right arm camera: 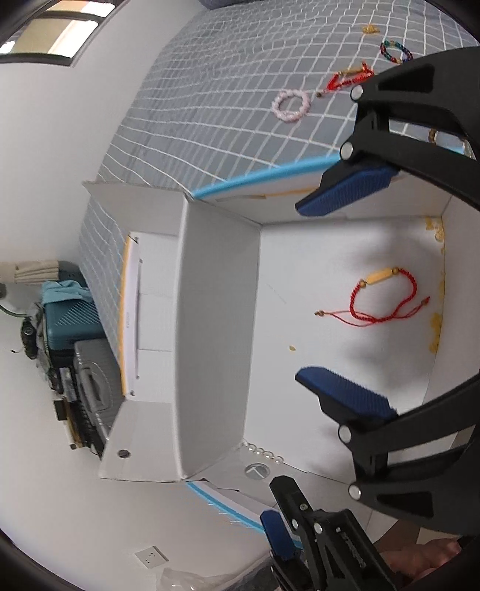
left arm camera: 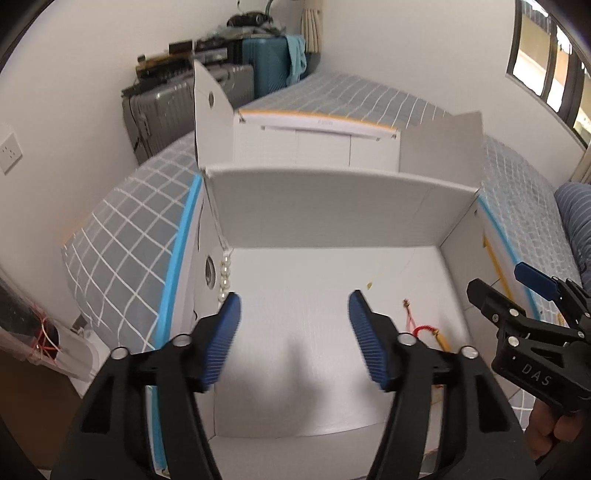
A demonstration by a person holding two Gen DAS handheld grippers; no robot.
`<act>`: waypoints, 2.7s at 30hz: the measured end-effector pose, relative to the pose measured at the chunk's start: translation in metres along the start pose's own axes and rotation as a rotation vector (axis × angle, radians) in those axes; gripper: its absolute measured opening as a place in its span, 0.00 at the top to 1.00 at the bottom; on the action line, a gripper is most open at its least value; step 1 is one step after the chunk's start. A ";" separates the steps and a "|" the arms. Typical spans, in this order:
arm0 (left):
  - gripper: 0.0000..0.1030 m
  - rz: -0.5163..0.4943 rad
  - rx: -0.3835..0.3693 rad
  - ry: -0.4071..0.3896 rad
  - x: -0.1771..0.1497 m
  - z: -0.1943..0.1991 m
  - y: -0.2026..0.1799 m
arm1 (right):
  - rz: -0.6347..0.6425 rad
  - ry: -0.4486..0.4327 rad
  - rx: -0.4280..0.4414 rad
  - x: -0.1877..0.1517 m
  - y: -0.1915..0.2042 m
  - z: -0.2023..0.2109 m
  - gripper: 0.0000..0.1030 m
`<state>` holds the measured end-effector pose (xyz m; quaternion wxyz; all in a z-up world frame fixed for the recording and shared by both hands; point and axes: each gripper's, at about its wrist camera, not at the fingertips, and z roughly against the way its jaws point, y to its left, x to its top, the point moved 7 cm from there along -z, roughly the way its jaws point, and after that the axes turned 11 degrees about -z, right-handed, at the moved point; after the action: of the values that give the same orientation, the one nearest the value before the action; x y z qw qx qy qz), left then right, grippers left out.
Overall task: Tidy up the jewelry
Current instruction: 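Withdraw both tools from the box back toward the bracelets on the bed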
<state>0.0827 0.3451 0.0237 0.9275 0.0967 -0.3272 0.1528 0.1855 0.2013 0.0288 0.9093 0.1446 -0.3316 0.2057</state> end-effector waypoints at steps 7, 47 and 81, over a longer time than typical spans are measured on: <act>0.16 0.021 -0.013 -0.073 0.012 0.022 -0.009 | 0.005 -0.071 -0.012 0.007 -0.016 0.025 0.09; 0.06 -0.288 -0.274 -0.207 0.041 0.070 -0.269 | -0.316 -0.214 -0.330 -0.045 -0.273 0.166 0.07; 0.06 -0.509 -0.343 -0.090 -0.041 -0.043 -0.433 | -0.483 -0.032 -0.420 -0.213 -0.388 0.122 0.08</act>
<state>0.2269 -0.0565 -0.0694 0.9234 0.0241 -0.3541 -0.1462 0.1539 -0.2459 -0.0711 0.9366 0.0316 -0.3370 -0.0910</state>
